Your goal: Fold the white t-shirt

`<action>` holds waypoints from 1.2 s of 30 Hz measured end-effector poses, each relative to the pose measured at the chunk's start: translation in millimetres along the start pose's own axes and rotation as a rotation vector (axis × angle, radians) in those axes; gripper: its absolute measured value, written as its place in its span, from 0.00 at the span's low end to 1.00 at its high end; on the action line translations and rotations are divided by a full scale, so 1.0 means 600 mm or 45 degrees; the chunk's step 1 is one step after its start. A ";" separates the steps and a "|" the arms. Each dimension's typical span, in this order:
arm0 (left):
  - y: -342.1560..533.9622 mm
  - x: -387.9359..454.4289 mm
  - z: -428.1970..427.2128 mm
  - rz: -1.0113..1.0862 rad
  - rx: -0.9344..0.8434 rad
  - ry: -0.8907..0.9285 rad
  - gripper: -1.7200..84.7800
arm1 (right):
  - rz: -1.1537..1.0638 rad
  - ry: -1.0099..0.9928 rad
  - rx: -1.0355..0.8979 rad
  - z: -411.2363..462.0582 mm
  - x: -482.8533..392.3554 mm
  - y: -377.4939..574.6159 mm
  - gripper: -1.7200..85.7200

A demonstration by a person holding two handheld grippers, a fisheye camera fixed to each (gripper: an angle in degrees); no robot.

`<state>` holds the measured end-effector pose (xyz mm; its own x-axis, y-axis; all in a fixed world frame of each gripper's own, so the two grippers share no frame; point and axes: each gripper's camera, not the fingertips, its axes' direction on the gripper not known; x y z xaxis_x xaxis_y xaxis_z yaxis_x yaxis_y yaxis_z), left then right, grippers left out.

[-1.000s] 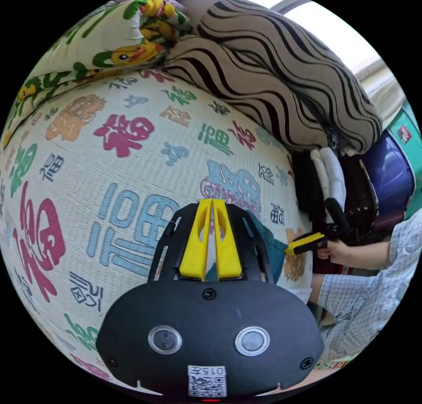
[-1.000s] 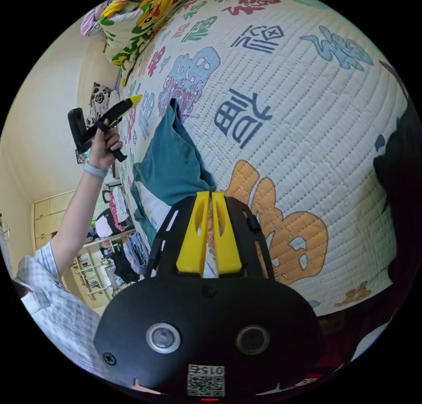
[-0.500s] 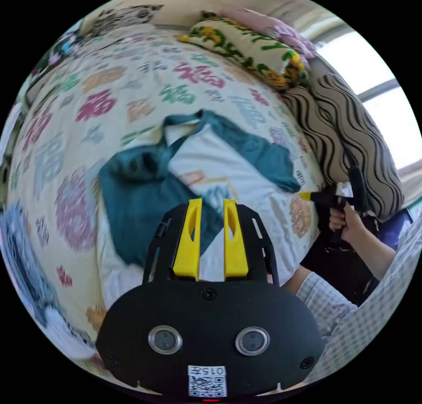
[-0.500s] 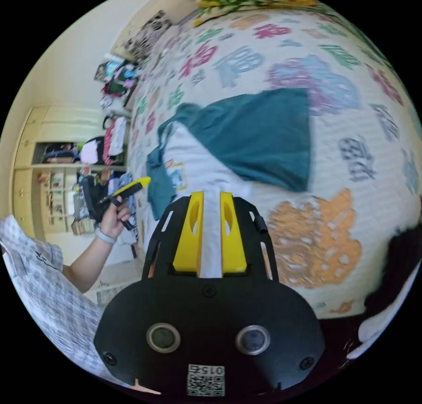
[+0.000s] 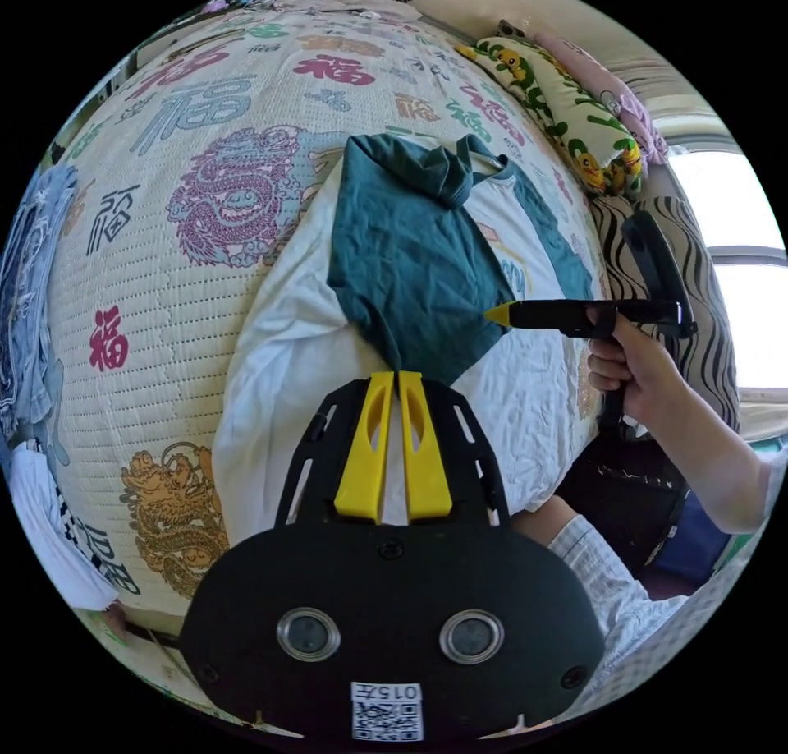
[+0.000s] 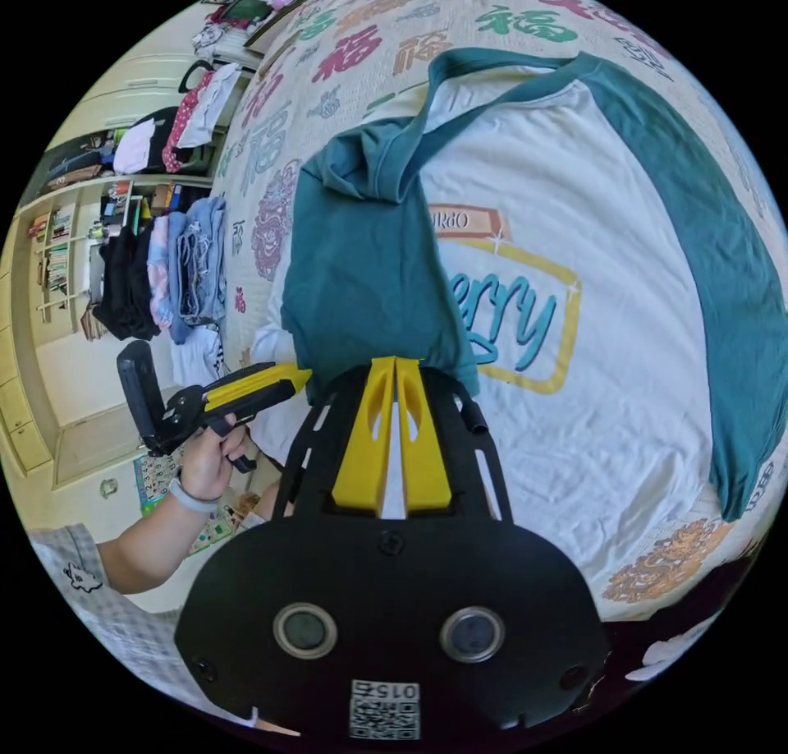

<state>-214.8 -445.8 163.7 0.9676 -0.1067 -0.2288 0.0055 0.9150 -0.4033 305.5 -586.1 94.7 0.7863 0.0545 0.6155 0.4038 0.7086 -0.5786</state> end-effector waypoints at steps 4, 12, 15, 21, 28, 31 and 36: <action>0.029 -0.034 -0.033 0.021 0.089 0.052 0.01 | -0.015 0.013 0.122 -0.035 -0.049 -0.008 0.01; 0.074 -0.122 -0.082 -0.021 0.256 0.115 0.01 | 0.015 0.006 0.175 -0.041 -0.127 -0.068 0.02; 0.086 -0.157 -0.091 -0.070 0.311 0.226 0.01 | 0.013 -0.026 0.136 -0.015 -0.148 -0.080 0.03; 0.108 -0.209 -0.088 -0.108 0.301 0.221 0.01 | 0.073 -0.063 -0.062 0.079 -0.187 -0.107 0.09; 0.129 -0.245 -0.084 -0.106 0.272 0.223 0.01 | 0.079 -0.025 -0.044 0.100 -0.233 -0.128 0.01; 0.135 -0.258 -0.087 -0.112 0.271 0.227 0.01 | 0.079 -0.016 -0.016 0.088 -0.246 -0.128 0.01; 0.141 -0.266 -0.094 -0.065 0.253 0.140 0.01 | 0.075 0.047 0.067 0.065 -0.275 -0.129 0.02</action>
<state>-383.2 -373.2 116.4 0.9315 -0.1863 -0.3124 0.1136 0.9649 -0.2368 126.5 -622.4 58.5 0.8252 0.0717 0.5602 0.3318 0.7411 -0.5836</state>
